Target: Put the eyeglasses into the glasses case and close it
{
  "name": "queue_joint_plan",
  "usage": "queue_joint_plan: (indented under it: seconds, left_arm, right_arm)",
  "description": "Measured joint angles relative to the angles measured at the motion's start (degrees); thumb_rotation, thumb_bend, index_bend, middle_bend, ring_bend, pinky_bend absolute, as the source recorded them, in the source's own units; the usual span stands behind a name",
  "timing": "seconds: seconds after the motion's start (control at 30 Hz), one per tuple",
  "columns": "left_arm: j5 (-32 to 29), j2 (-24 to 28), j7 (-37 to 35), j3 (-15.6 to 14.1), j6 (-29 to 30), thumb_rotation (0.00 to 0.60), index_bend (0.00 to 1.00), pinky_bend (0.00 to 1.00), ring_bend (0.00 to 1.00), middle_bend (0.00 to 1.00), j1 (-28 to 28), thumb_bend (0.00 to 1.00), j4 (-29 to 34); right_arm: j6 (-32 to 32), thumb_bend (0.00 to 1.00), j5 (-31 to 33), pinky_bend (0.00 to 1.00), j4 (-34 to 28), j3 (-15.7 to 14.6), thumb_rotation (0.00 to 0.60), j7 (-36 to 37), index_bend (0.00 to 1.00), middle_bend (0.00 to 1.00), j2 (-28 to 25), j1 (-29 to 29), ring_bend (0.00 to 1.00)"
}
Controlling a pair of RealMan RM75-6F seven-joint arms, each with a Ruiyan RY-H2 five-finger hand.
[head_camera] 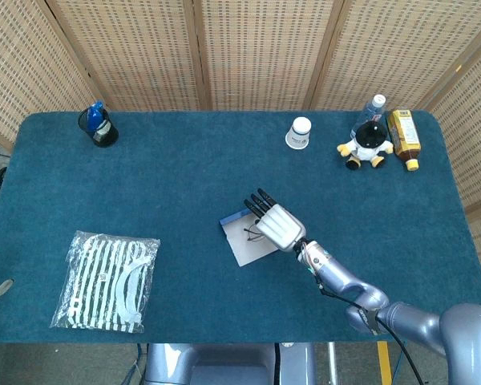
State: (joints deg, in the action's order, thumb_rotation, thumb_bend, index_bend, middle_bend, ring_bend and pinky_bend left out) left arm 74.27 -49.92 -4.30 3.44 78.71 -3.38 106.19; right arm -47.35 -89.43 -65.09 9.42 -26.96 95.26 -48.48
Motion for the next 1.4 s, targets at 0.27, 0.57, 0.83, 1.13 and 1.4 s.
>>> queue_joint_plan:
  seconds: [0.27, 0.57, 0.83, 1.13, 1.4]
  left_arm:
    - [-0.62, -0.04, 0.18, 0.05, -0.6, 0.6, 0.0, 0.0, 0.0, 0.0, -0.25, 0.15, -0.03]
    - [-1.24, 0.09, -0.21, 0.21, -1.18, 0.6, 0.0, 0.0, 0.0, 0.0, -0.5, 0.15, -0.25]
    - [-1.66, 0.06, -0.2, 0.27, -1.48, 0.6, 0.0, 0.0, 0.0, 0.0, -0.63, 0.15, -0.34]
    - [-2.26, -0.03, 0.06, 0.38, -1.92, 0.6, 0.0, 0.0, 0.0, 0.0, -0.87, 0.15, -0.4]
    - [-2.32, -0.03, 0.06, 0.39, -1.93, 0.6, 0.0, 0.0, 0.0, 0.0, -0.89, 0.15, -0.4]
  right_arm:
    - [1.69, 0.47, 1.97, 0.01, 3.73, 0.03, 0.6, -0.38, 0.62, 0.08, 2.6, -1.8, 0.0]
    - [2.33, 0.47, 3.89, 0.01, 7.54, -0.87, 0.6, 0.59, 0.62, 0.08, 4.78, -2.57, 0.0]
    - [2.15, 0.47, 4.91, 0.01, 10.2, -1.43, 0.6, 0.57, 0.62, 0.09, 6.57, -3.11, 0.0]
    - [1.25, 0.44, 5.95, 0.01, 11.62, -1.38, 0.6, 0.0, 0.62, 0.09, 7.87, -3.72, 0.0]
    - [0.81, 0.44, 6.67, 0.01, 10.33, -1.78, 0.6, -0.13, 0.45, 0.09, 7.64, -3.49, 0.0]
